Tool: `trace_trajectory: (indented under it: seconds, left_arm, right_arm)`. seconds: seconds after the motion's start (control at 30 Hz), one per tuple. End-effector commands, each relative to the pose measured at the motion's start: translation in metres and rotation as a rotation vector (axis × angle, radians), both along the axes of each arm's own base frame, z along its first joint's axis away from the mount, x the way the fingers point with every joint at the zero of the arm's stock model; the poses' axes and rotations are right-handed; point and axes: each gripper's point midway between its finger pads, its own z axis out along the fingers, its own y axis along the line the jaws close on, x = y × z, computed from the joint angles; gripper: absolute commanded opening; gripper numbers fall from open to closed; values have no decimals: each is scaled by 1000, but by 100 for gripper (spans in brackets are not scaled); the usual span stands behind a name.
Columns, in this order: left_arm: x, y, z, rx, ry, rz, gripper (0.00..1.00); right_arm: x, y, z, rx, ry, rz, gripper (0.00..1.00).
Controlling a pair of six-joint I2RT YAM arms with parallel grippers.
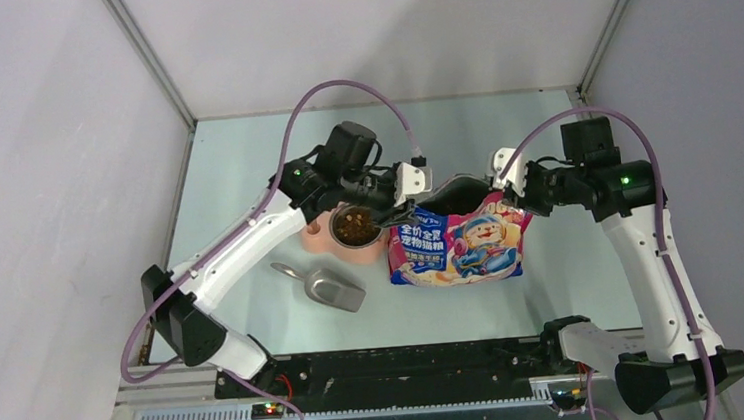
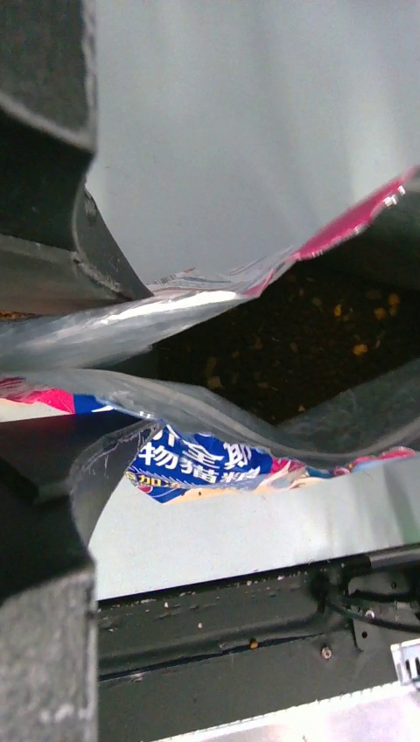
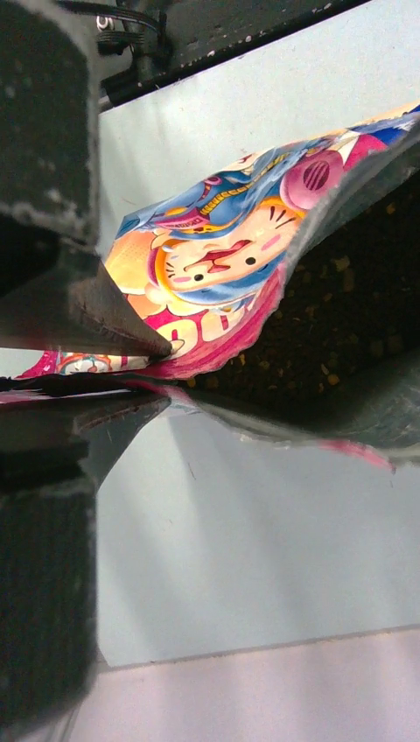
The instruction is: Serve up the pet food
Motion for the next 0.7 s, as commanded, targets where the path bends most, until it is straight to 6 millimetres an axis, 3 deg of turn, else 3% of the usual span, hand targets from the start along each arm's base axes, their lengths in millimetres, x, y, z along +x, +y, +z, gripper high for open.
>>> trace_trajectory:
  seconds: [0.0, 0.1, 0.23, 0.4, 0.57, 0.63, 0.67]
  left_arm:
    - [18, 6, 11, 18, -92, 90, 38]
    - [24, 15, 22, -2, -98, 143, 20]
    - [33, 34, 41, -82, 2, 270, 1]
    - [54, 51, 34, -96, 31, 434, 0]
    - [49, 42, 37, -133, 87, 431, 0]
    - [46, 38, 39, -144, 90, 416, 0]
    - [45, 36, 40, -146, 92, 408, 0]
  right_arm:
    - [0, -4, 15, 9, -38, 4, 21]
    - [-4, -13, 13, -16, -42, 10, 2]
    - [-3, -33, 23, -2, -76, -36, 0]
    - [4, -34, 48, 112, -112, -68, 0]
    - [-1, -6, 55, 154, -106, -2, 0]
    - [-4, 8, 52, 129, -111, 39, 6]
    - [-1, 9, 48, 111, -122, 39, 16]
